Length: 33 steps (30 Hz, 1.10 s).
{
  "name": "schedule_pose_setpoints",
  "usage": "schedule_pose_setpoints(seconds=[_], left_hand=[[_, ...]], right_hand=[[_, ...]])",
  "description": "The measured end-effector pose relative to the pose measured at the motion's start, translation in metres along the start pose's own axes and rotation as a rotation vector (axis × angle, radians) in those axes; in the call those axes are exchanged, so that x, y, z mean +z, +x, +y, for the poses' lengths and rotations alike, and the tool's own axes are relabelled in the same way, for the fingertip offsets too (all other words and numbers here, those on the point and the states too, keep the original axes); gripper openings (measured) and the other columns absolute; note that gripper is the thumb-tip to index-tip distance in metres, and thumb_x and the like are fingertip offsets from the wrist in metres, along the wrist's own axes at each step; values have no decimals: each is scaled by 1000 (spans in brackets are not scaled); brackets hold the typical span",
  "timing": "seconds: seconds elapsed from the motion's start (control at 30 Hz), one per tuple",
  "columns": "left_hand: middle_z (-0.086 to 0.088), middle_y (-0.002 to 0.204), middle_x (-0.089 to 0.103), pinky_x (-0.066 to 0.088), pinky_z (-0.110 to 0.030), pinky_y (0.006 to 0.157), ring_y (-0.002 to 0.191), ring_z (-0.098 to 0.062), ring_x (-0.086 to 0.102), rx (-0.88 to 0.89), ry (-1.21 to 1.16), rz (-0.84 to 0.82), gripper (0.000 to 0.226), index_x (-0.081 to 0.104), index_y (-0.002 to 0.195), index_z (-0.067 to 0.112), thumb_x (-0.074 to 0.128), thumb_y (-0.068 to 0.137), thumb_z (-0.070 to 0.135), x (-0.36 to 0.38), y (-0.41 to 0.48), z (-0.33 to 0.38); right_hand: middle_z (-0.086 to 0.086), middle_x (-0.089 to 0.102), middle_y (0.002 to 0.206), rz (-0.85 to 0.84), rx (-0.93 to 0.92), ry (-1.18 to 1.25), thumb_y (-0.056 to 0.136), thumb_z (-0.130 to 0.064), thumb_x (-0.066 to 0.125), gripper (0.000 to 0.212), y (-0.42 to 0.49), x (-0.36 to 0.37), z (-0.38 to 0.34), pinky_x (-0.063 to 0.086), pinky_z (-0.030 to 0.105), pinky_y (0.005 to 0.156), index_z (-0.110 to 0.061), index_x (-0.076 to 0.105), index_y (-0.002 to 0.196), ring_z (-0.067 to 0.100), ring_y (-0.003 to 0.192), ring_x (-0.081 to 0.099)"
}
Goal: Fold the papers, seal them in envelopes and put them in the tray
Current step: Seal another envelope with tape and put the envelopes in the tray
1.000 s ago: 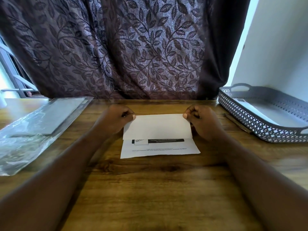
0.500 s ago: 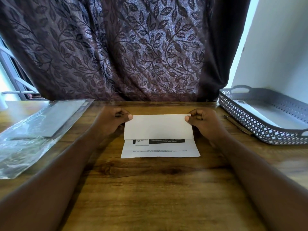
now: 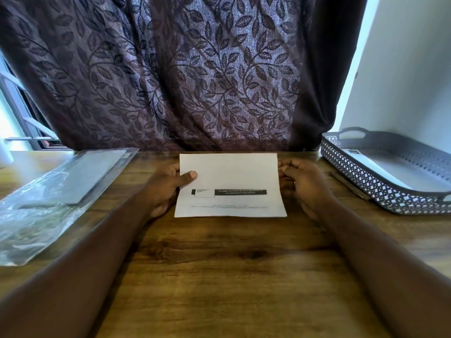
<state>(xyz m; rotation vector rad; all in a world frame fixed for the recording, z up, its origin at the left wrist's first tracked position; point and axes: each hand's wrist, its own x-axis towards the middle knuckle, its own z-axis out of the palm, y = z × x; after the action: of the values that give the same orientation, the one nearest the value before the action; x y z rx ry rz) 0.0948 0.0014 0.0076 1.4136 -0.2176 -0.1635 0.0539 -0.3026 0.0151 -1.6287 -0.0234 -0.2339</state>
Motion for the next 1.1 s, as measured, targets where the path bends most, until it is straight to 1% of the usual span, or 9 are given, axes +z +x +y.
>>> schedule_pose_setpoints(seconds=[0.1,0.23,0.47,0.53,0.67,0.73,0.8,0.87,1.1], left_hand=[[-17,110,75,62,-35,68,95,-27,75,8,-127,80,23,66,117,5,59,95,3,-4,3,2],[-14,113,75,62,-36,75,103,-28,73,-3,-189,78,26,65,121,7,58,96,4,-5,5,1],[-16,120,68,62,-34,62,91,-25,74,-39,-146,77,21,65,116,8,61,95,5,3,1,1],[-18,122,68,62,-36,62,91,-28,75,-52,-161,81,20,65,115,9,60,98,18,3,1,3],[-8,119,74,62,-39,72,106,-28,72,-46,-187,-49,66,61,127,17,43,89,68,5,0,6],[-9,120,73,62,-37,72,105,-27,72,-28,-151,-56,59,63,125,14,55,85,58,7,-1,6],[-12,117,74,62,-32,68,99,-28,74,-17,-74,-36,44,64,122,10,68,84,31,9,-2,3],[-13,108,76,62,-27,64,90,-30,76,-8,28,-33,37,63,122,7,69,87,16,11,-2,0],[-14,99,77,60,-23,59,78,-26,77,19,48,-56,21,66,113,9,67,92,9,26,-4,-2]], right_hand=[[14,76,107,-155,60,145,100,2,43,32,0,-1,-1,62,37,63,-11,64,120,30,91,76],[14,73,116,-379,28,125,87,17,58,59,0,1,3,63,40,75,-20,55,133,34,102,73],[11,75,113,-346,38,167,79,-23,77,46,-2,6,3,62,34,68,-21,62,122,34,96,74],[10,76,111,-320,39,162,83,-25,74,39,-1,7,4,63,35,68,-19,62,120,33,94,75],[11,76,107,-257,42,175,97,-16,63,20,1,8,6,62,34,65,-14,62,117,34,90,75],[13,76,106,-238,48,181,98,-14,62,21,1,8,6,62,34,64,-11,62,118,35,89,76],[14,76,107,-224,53,181,98,-13,62,22,2,8,7,62,34,63,-10,62,120,35,87,76],[14,76,107,-193,64,181,98,-13,63,26,3,8,7,62,34,64,-8,61,123,35,87,76],[21,76,103,-68,73,396,93,-19,67,34,1,5,1,62,36,67,-2,60,122,34,88,76]])
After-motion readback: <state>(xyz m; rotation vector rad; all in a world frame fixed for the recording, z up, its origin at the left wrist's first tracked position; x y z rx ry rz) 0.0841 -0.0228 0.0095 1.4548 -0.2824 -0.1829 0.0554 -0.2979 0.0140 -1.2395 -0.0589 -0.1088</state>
